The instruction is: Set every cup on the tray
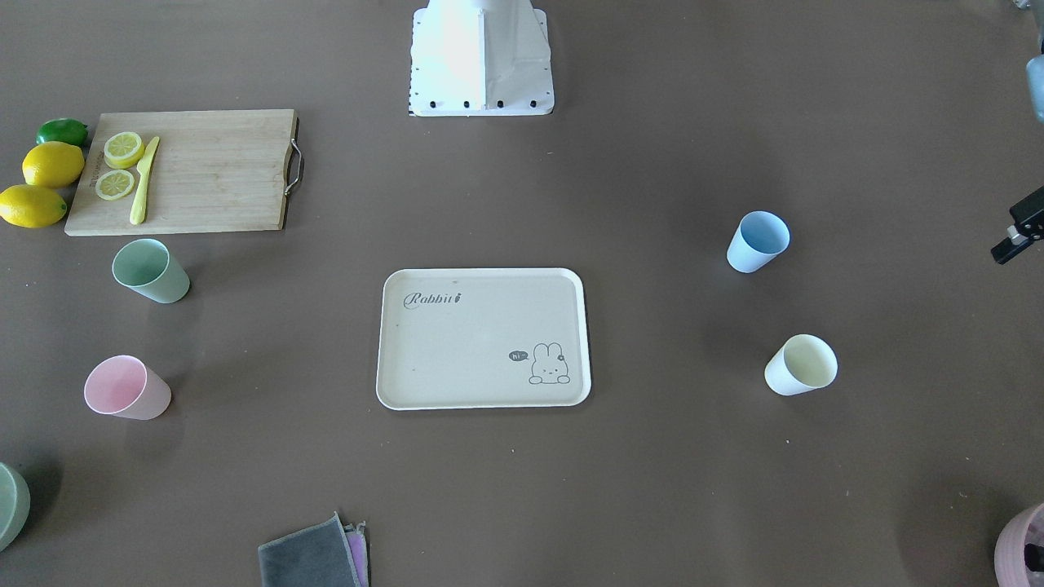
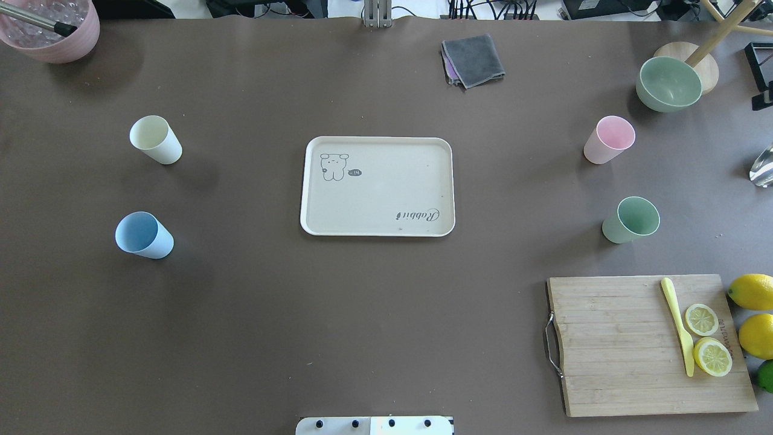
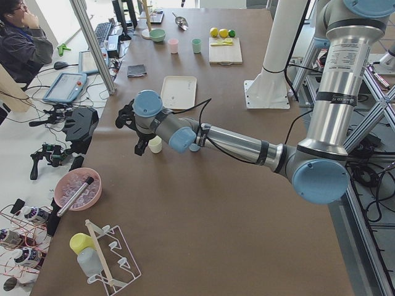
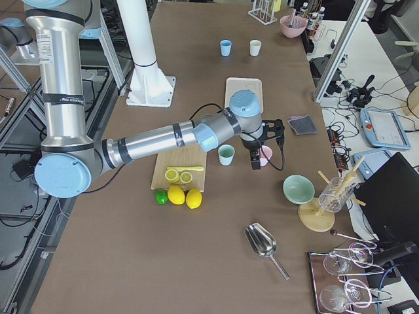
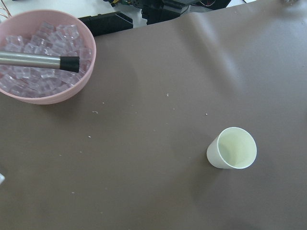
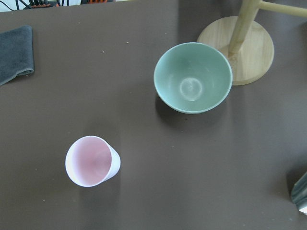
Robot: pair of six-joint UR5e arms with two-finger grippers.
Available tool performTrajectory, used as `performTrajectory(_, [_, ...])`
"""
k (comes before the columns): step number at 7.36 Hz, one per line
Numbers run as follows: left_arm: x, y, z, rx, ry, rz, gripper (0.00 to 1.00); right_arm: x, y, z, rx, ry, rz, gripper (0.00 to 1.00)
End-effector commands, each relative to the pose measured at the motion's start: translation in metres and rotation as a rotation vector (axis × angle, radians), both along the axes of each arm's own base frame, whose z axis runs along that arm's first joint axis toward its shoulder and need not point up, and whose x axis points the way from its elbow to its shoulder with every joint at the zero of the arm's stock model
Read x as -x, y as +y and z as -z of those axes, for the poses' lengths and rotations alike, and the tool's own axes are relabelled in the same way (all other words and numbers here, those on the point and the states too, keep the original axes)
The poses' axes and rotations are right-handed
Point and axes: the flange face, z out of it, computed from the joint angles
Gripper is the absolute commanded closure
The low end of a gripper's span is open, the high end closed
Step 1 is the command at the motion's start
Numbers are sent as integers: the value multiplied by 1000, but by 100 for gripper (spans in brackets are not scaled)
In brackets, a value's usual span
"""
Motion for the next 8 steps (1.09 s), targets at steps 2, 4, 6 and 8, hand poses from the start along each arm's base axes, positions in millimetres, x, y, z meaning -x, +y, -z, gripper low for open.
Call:
performTrajectory(2, [-103, -57, 9, 105, -20, -49, 2, 76, -10, 31, 44, -1, -18, 0])
performTrajectory(4, [-165, -59, 1, 94, -77, -27, 2, 78, -8, 30, 44, -3, -14, 0])
performTrajectory(6, [-200, -58, -31, 72, -116, -9, 2, 79, -8, 30, 43, -2, -11, 0])
performTrajectory(8, [-210, -55, -43, 67, -125, -16, 2, 79, -8, 31, 43, -3, -12, 0])
